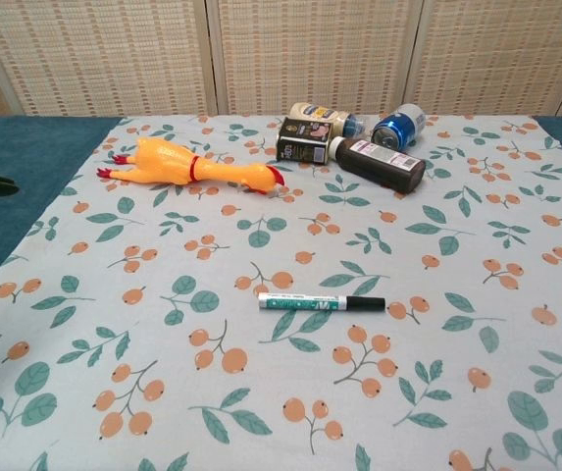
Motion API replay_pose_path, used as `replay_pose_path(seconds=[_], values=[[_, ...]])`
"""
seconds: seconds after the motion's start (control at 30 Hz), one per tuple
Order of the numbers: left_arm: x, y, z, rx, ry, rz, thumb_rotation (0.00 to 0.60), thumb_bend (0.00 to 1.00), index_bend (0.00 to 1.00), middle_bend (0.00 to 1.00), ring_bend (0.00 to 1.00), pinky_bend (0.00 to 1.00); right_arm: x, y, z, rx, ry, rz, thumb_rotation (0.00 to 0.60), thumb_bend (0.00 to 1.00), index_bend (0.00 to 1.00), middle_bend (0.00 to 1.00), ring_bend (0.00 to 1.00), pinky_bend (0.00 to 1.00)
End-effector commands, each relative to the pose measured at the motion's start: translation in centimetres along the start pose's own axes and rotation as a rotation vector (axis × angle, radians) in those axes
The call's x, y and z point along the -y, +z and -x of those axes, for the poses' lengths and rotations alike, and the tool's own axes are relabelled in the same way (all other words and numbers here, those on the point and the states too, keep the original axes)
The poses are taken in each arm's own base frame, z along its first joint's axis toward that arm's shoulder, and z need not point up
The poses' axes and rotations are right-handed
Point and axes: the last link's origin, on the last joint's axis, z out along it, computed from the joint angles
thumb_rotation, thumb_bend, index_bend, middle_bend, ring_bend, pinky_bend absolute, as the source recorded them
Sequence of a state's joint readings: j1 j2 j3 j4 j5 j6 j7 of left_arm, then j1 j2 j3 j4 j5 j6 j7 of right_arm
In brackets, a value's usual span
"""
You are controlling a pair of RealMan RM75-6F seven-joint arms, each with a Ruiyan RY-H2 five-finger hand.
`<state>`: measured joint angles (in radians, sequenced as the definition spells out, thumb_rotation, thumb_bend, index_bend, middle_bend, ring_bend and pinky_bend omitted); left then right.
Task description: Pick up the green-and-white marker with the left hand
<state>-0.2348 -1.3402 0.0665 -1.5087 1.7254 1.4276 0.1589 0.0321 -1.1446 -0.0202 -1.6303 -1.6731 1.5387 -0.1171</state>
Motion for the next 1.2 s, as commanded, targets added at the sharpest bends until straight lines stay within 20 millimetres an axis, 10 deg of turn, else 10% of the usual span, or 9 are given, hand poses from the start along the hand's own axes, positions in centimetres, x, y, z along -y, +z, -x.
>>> replay_pose_path(seconds=[0.03,0.17,0.3,0.63,1.2], values=[[-0.2,-0.2,0.1,0.0,0.009,0.006,0.6,0.43,0.0,0.0,0.0,0.12,0.0,0.2,0.0,0.0,0.003,0.003,0.6,0.19,0.0,0.0,0.0,0.0],[-1.4,-0.2,0.7,0.009,0.005,0.055,0.6,0.43,0.0,0.0,0.06,0.15,0.1,0.2,-0.1,-0.004,0.006,-0.001,0.6,0.19,0.0,0.0,0.0,0.0],[-3.7,-0.2,1.7,0.012,0.014,0.143,0.6,0.43,0.0,0.04,0.38,0.46,0.2,0.1,0.0,0.0,-0.002,-0.004,0.6,0.19,0.0,0.0,0.0,0.0],[-10.8,3.5,3.0,-0.038,0.058,0.316,0.6,0.43,0.05,0.15,0.77,0.85,0.6,0.1,0.7,0.02,-0.015,-0.005,0.6,0.19,0.0,0.0,0.0,0.0],[-18.0,11.4,7.5,0.013,0.216,0.308,0.6,0.44,0.1,0.16,0.92,0.97,0.4,0.5,1.5,0.057,-0.031,0.019,0.6,0.19,0.0,0.0,0.0,0.0]])
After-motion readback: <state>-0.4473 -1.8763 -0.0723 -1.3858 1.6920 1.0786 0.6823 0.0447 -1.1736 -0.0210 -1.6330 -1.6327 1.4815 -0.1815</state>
